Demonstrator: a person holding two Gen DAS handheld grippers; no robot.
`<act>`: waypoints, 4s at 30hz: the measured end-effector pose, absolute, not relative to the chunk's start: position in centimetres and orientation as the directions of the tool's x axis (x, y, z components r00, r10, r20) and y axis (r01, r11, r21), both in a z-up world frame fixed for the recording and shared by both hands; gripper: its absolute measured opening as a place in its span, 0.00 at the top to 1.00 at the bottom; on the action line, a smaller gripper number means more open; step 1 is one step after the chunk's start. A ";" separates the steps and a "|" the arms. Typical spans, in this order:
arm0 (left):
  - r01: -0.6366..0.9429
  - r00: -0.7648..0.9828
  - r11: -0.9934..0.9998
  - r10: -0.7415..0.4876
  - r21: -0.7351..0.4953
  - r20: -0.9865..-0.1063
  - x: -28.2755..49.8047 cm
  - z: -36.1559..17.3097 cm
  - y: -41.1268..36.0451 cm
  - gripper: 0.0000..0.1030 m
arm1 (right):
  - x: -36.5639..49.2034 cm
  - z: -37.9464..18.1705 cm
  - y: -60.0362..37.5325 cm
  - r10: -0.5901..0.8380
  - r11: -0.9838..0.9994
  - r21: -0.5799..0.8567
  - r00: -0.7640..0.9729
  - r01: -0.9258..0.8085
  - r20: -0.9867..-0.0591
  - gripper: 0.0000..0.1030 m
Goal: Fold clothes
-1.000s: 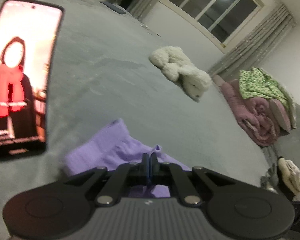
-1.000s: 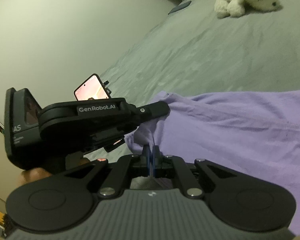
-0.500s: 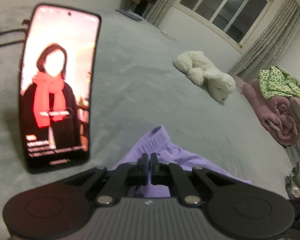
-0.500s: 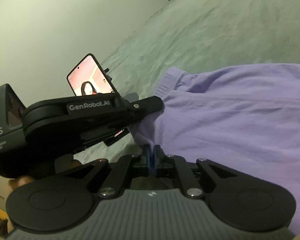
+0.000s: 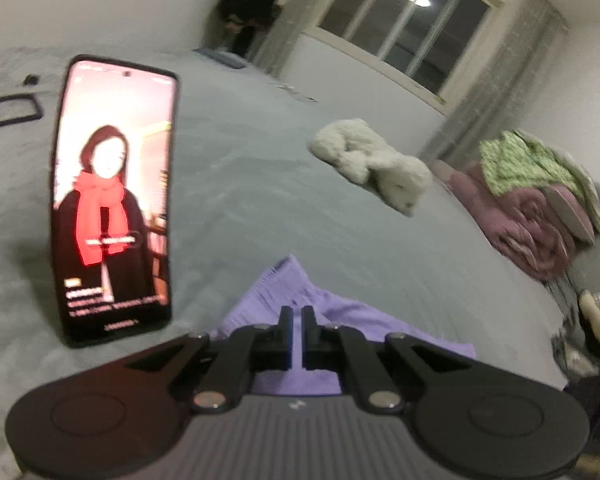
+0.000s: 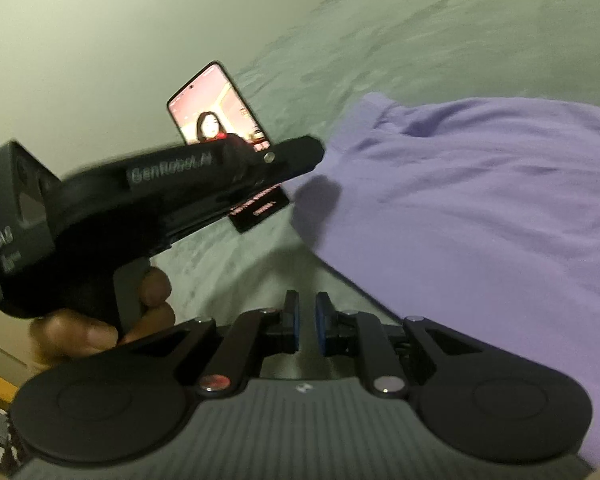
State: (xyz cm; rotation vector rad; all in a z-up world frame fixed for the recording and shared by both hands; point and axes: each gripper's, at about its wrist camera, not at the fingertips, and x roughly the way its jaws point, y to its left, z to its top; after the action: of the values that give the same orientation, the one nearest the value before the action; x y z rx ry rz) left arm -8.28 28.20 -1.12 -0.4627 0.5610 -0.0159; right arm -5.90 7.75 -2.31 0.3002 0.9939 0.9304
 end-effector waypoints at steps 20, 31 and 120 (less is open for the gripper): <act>-0.159 0.838 0.971 0.037 -0.179 -0.544 -11.0 -1.1 25.4 0.91 | -5.1 0.0 -7.2 0.612 0.791 0.495 0.468 -0.360 -0.638 0.72; 0.123 0.829 0.973 -0.208 -0.194 -0.520 -11.1 -1.3 18.9 0.72 | -4.4 0.5 -13.8 0.529 0.836 0.520 0.509 -0.174 -0.679 0.68; 0.633 0.681 0.765 -0.622 -0.118 -0.386 -14.2 -0.3 -3.3 0.97 | -3.5 -0.1 -26.0 0.489 0.725 0.688 0.678 0.035 -0.549 0.93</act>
State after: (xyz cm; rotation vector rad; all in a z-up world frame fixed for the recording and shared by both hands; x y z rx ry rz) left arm -14.25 -3.28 -0.26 0.0261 0.4232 -0.7041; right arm -3.48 -25.97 -0.14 0.7296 0.7969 0.2818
